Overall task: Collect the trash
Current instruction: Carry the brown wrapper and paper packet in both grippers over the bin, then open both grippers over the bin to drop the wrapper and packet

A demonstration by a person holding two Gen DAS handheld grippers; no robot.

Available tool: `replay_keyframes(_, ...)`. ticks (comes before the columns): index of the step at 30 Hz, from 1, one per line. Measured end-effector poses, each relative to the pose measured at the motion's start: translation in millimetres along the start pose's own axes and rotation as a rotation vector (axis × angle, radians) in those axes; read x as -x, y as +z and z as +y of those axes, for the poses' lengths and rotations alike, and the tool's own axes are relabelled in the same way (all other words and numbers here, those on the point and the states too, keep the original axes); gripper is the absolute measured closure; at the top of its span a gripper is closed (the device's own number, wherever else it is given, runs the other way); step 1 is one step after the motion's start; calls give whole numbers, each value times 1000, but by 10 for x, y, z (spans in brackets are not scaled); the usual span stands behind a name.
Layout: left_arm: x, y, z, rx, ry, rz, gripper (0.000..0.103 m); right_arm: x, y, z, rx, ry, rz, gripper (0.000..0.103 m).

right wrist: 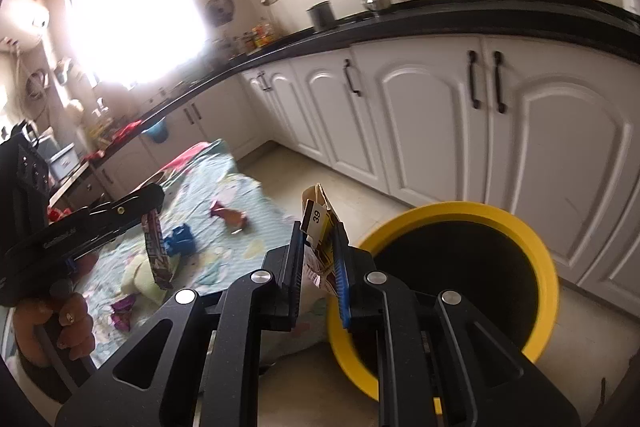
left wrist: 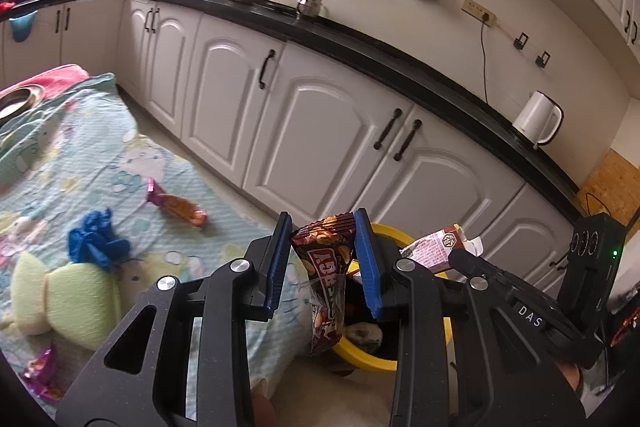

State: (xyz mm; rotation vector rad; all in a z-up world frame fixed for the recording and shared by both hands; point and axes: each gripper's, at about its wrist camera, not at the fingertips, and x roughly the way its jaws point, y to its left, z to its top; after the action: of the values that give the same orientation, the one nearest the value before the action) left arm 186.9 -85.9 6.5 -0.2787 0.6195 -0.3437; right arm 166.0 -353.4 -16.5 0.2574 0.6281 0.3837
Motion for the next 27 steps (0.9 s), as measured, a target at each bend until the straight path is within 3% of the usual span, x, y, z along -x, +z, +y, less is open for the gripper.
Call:
replay_keyframes(16, -653, -204, -536, -87, -62, 94, 78, 101, -189, -646, -99, -159, 19, 89)
replay_keyframes(27, -1127, -386, -726, -113, -105, 185, 78, 61, -341, -961, -189, -205, 67, 88)
